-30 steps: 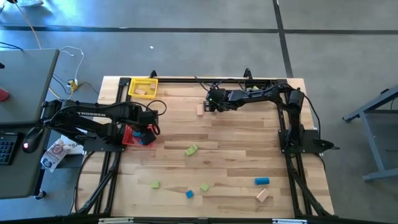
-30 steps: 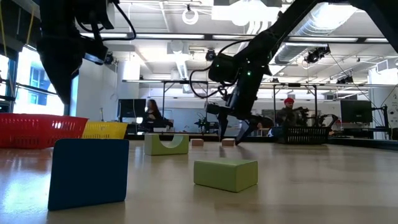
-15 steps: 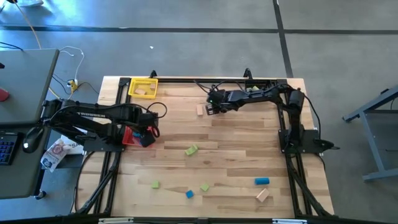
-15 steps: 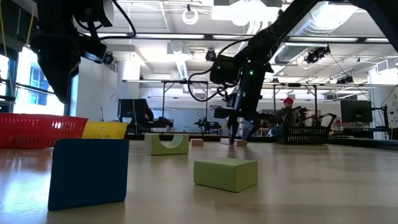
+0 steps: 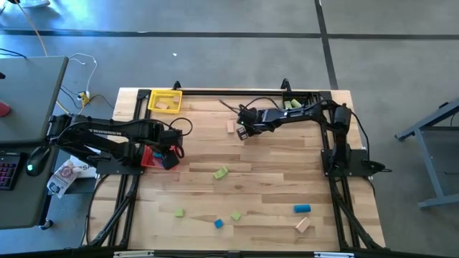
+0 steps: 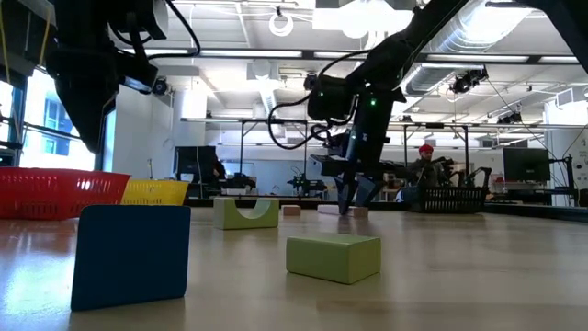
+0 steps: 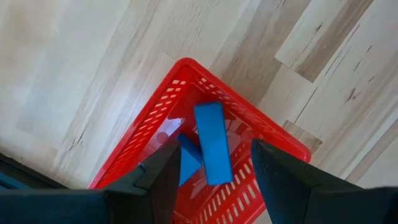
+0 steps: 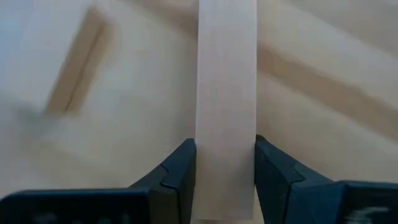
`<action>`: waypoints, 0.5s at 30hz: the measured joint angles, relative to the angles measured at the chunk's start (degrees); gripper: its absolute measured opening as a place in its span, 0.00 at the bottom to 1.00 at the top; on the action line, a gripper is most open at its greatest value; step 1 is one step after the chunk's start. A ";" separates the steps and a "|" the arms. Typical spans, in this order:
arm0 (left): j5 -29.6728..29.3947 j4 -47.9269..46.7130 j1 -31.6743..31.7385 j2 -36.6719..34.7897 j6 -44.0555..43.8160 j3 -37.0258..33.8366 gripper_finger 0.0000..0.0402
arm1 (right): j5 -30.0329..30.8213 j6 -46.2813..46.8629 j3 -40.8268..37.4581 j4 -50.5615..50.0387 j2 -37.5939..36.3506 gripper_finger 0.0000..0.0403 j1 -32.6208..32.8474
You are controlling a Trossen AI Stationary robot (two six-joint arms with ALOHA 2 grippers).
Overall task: Sort & place blocks by color
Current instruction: Put the brown block into the yellow bin
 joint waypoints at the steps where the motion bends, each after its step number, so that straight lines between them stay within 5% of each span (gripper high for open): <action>1: 0.01 0.11 0.00 0.00 -0.01 0.00 0.45 | -0.19 -0.60 -0.05 0.09 -0.29 0.26 0.54; 15: 4.42 16.24 0.04 -0.02 -0.27 0.00 0.45 | -0.47 -8.63 -0.09 4.04 -7.25 0.26 10.63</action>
